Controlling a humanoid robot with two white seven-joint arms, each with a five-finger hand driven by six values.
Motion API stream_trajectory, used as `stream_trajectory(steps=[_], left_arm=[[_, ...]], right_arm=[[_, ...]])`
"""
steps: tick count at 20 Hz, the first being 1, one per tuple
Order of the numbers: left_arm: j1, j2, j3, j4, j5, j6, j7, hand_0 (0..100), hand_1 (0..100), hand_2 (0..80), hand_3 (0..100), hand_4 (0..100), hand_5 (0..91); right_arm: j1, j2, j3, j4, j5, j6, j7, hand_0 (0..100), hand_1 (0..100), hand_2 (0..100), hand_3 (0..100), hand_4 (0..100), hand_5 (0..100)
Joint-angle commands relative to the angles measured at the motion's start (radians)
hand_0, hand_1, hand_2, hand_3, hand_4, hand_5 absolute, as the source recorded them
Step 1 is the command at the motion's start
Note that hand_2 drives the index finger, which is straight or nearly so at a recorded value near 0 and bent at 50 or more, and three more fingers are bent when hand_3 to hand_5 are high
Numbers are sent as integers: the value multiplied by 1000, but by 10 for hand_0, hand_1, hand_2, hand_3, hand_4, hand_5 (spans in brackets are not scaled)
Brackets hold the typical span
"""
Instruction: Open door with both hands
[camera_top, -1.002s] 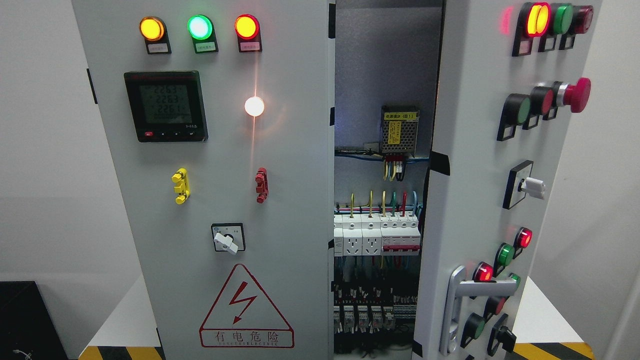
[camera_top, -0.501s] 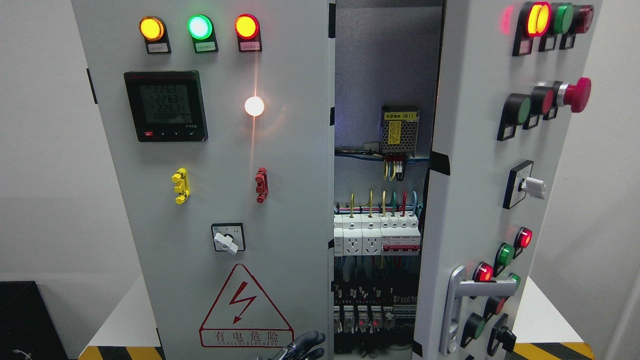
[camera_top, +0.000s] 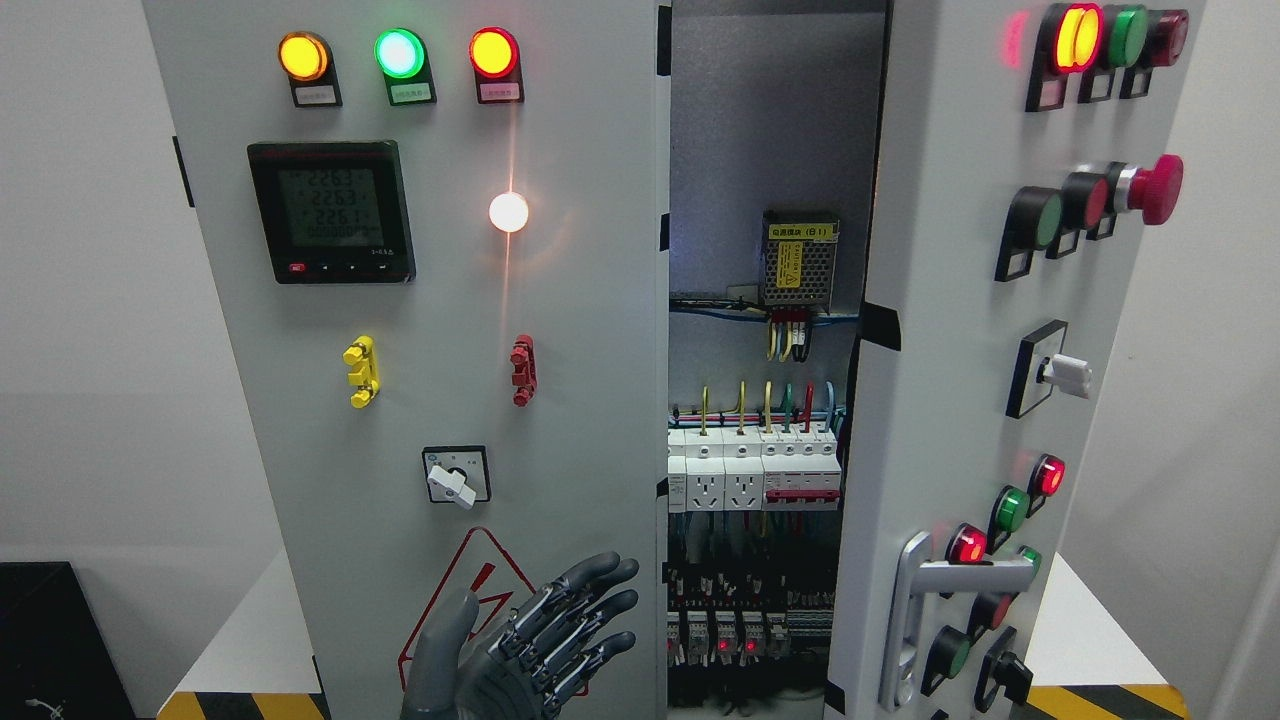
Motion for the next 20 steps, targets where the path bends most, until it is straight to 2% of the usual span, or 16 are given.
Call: stream_trajectory(steps=[1, 6, 11, 17, 20], left_arm=[[-150, 122, -54, -48, 118, 2, 0, 0, 0, 0, 0, 0, 0], [-299, 111, -90, -48, 273, 52, 0, 0, 0, 0, 0, 0, 0], [-405, 102, -122, -48, 360, 54, 0, 0, 0, 0, 0, 0, 0], [-533, 56, -229, -39, 428, 57, 0, 0, 0, 0, 0, 0, 0], [-566, 16, -280, -24, 433, 58, 0, 0, 0, 0, 0, 0, 0]], right_arm=[[0, 0, -1, -13, 0, 0, 0, 191, 0, 0, 0, 0, 0], [0, 0, 0, -13, 0, 0, 0, 190, 0, 0, 0, 0, 0], [-1, 0, 0, -13, 0, 0, 0, 190, 0, 0, 0, 0, 0], [0, 0, -1, -13, 0, 0, 0, 191, 0, 0, 0, 0, 0], [0, 0, -1, -13, 0, 0, 0, 191, 0, 0, 0, 0, 0]])
